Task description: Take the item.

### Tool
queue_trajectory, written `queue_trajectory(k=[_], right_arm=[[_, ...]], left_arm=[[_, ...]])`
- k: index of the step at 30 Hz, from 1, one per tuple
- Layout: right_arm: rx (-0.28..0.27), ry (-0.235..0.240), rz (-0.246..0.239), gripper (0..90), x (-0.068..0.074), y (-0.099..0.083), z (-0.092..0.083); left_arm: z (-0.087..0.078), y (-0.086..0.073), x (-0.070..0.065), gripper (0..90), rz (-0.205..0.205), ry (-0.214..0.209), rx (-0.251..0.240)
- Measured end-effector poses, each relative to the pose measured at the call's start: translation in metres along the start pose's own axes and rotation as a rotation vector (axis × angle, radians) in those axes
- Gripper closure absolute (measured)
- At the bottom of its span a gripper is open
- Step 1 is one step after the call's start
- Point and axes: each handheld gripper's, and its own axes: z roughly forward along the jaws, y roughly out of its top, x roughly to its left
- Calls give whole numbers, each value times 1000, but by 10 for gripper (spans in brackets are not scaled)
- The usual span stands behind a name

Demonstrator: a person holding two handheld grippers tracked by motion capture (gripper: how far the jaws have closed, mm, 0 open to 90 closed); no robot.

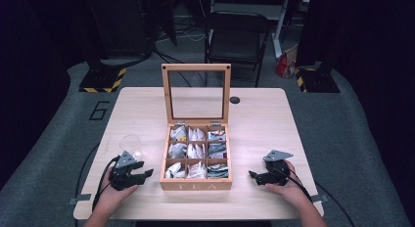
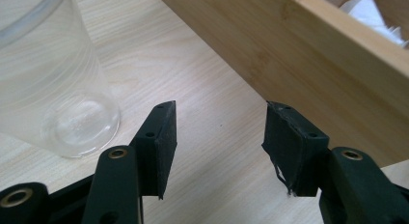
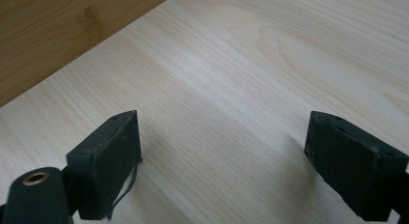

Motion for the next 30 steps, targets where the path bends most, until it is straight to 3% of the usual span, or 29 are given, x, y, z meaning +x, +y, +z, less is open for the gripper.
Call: queue_trajectory(k=[2, 13, 16, 21, 30], right_arm=[[0, 0, 0, 119, 0, 0, 0], [0, 0, 0, 119, 0, 0, 0], [0, -1, 0, 119, 0, 0, 0], [0, 0, 0, 119, 0, 0, 0], [-1, -2, -3, 119, 0, 0, 0]], left_arm=[[-1, 1, -1, 453, -23, -7, -10], [-6, 3, -1, 461, -44, -4, -26], [-8, 6, -1, 462, -71, -16, -39], [-10, 11, -1, 469, -53, -16, -26], [-12, 21, -3, 486, -76, -37, -38]])
